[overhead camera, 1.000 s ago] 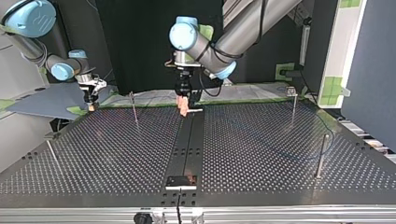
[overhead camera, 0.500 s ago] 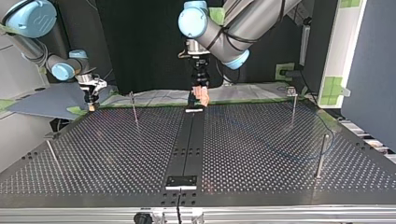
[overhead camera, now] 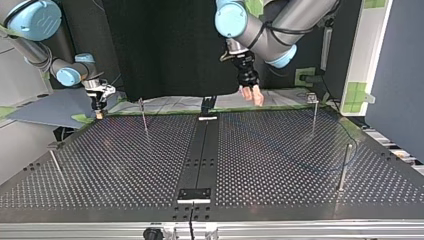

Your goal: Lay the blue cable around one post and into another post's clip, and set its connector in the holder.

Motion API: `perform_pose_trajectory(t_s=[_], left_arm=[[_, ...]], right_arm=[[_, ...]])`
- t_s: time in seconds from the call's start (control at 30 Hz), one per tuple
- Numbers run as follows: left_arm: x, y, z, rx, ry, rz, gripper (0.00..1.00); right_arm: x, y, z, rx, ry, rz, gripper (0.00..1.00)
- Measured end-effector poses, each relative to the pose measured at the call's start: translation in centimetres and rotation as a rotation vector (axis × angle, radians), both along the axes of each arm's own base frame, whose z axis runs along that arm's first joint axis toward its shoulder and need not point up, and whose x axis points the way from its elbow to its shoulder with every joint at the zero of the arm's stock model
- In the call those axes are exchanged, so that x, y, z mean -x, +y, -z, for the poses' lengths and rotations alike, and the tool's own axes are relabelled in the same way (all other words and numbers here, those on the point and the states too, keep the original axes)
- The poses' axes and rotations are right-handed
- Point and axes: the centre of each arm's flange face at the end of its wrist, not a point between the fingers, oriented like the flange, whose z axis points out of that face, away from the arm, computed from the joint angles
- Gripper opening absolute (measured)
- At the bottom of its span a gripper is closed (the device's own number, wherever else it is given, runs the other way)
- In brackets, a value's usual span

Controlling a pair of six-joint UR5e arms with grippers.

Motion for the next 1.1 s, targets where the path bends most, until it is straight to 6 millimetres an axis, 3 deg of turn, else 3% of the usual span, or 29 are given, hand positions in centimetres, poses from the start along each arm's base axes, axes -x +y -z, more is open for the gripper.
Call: perform_pose_trajectory(t_s=[0.77, 1.1], left_arm=[[0.4, 9.0, -1.9, 0.247, -0.123, -0.031, 1.00], [1.5, 12.6, -2.3, 0.346, -0.174, -0.031, 1.00]], right_arm=[[-0.3, 0.0, 0.0, 0.001, -0.001, -0.006, 0.00], [-0.7, 0.1, 0.0, 0.001, -0.001, -0.013, 0.00]])
